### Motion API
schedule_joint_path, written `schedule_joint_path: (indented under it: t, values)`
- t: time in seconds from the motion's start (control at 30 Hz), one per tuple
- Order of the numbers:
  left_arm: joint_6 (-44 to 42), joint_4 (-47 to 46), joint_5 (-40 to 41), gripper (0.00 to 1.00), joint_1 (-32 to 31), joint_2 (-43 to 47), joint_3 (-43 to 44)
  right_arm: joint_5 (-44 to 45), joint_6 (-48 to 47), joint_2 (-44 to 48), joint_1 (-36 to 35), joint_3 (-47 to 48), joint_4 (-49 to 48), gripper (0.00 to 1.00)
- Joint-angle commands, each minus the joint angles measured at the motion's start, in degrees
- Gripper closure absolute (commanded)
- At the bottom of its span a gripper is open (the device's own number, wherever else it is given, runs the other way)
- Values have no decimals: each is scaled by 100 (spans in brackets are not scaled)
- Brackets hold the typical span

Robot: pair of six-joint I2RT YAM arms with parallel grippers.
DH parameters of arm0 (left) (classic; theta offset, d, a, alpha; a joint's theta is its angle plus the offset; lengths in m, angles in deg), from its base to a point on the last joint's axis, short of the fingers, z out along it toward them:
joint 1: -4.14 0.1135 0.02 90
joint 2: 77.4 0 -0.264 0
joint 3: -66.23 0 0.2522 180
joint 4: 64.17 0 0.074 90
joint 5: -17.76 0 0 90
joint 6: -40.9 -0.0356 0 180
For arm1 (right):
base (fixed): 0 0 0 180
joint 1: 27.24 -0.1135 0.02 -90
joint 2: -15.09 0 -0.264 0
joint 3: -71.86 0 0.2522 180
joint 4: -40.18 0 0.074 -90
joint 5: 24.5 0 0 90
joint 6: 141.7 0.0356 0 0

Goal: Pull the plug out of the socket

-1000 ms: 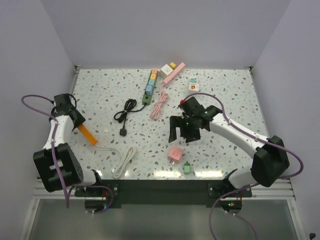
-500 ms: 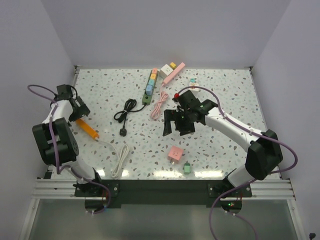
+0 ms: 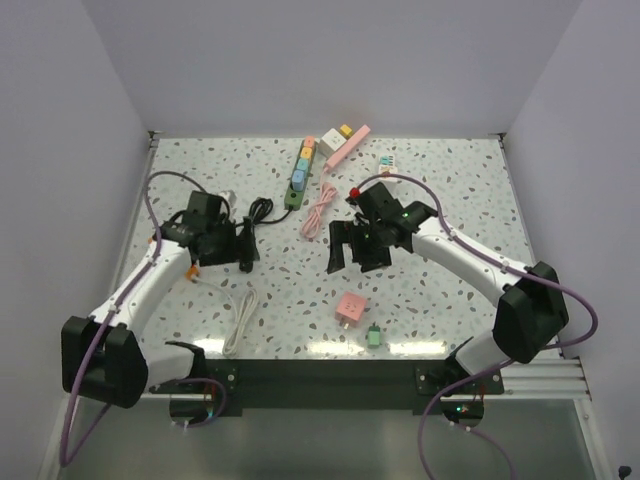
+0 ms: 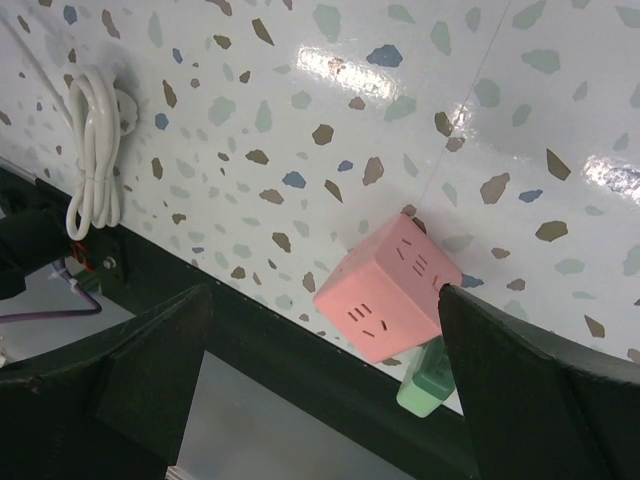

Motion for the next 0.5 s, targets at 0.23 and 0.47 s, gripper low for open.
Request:
schedule_joint_path:
  t: [0.23, 0.47]
  values:
    - [1173, 979, 394, 0, -1967, 96, -1153, 84, 228, 701, 1, -656, -310, 1]
    - [1728, 979, 1333, 7, -2267, -352, -1216, -48, 413, 948, 1, -1095, -600, 2]
